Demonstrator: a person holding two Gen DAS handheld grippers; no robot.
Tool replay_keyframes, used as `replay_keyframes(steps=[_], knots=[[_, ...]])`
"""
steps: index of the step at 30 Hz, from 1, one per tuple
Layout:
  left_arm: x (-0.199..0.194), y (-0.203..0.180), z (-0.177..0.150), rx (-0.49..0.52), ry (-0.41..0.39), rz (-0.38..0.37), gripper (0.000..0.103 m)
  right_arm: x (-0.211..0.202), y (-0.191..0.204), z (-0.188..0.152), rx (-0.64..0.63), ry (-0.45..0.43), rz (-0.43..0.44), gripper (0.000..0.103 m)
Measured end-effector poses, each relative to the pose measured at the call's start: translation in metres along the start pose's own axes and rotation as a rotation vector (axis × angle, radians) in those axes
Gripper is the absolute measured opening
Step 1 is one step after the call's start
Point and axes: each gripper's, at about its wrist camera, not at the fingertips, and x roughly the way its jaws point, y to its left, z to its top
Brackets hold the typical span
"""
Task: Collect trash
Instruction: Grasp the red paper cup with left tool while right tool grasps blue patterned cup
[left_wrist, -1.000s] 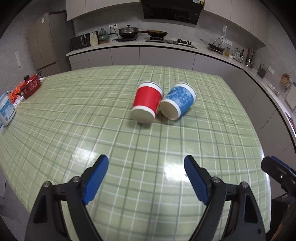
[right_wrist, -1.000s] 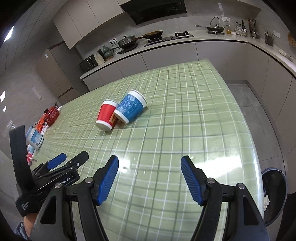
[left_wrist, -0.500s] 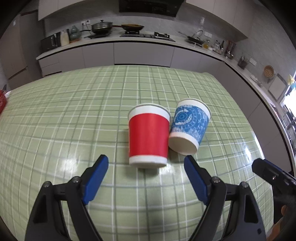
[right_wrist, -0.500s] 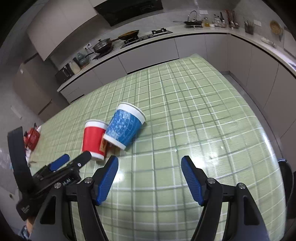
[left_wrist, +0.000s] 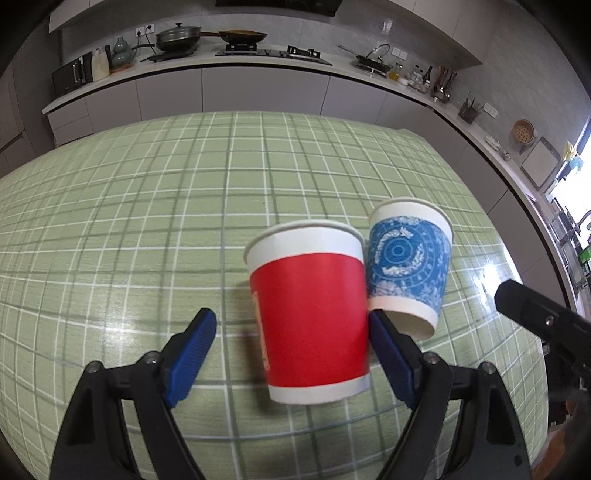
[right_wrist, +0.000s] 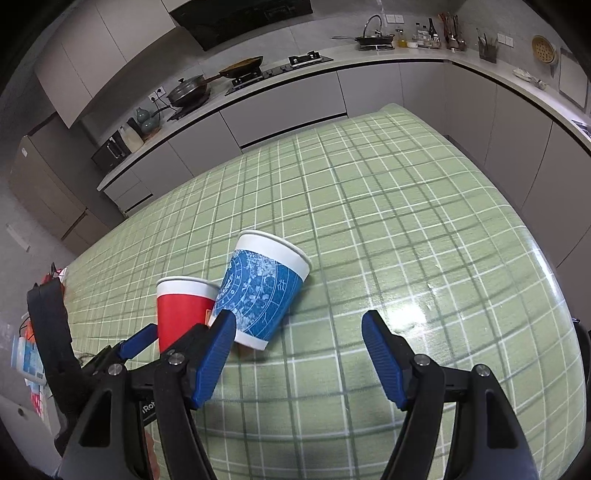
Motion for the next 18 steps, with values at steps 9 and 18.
replay_keyframes(steps=[9, 18], knots=[[-0.001, 0.020, 0.001, -0.042, -0.015, 0.021, 0.076, 0.022, 0.018, 0.009, -0.023, 0.020, -0.005, 0.073], [-0.002, 0.044, -0.005, -0.096, -0.002, 0.041, 0.067, 0.049, 0.036, 0.013, -0.050, 0.057, -0.024, 0.073]])
